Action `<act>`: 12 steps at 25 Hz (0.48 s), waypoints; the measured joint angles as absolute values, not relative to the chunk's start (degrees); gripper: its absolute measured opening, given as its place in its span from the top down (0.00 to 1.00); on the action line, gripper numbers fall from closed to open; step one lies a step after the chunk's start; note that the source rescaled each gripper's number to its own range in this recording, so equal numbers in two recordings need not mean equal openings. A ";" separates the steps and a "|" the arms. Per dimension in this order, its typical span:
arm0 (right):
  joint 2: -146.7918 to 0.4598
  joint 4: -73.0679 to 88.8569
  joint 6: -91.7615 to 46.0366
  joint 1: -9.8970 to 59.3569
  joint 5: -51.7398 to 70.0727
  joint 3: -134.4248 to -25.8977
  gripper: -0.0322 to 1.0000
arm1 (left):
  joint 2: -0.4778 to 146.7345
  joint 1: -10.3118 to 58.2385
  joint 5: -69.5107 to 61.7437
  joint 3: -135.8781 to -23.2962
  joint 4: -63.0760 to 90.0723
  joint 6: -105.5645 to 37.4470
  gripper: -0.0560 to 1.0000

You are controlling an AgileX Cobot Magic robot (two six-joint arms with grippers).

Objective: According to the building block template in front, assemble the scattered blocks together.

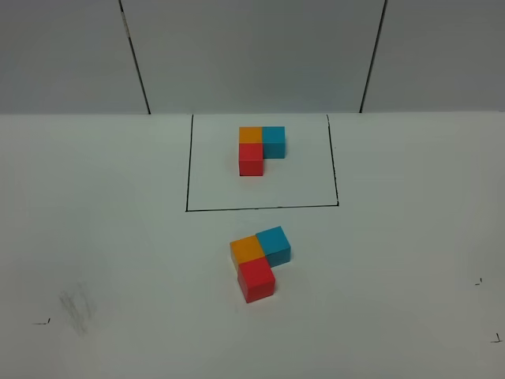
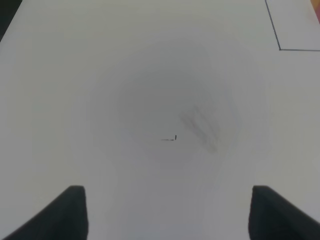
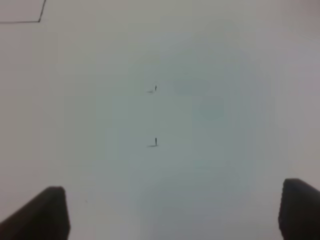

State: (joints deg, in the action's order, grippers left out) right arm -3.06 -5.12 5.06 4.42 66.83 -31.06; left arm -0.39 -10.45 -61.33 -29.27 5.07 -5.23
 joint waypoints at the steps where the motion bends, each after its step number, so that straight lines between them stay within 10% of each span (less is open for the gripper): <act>1: -3.06 -5.12 4.74 4.42 65.84 -30.79 0.25 | -0.39 -10.45 -61.33 -29.27 5.07 -5.23 0.37; 12: -3.06 -3.88 2.49 4.42 61.77 -28.92 0.33 | -0.39 -10.45 -61.33 -29.27 5.07 -5.23 0.37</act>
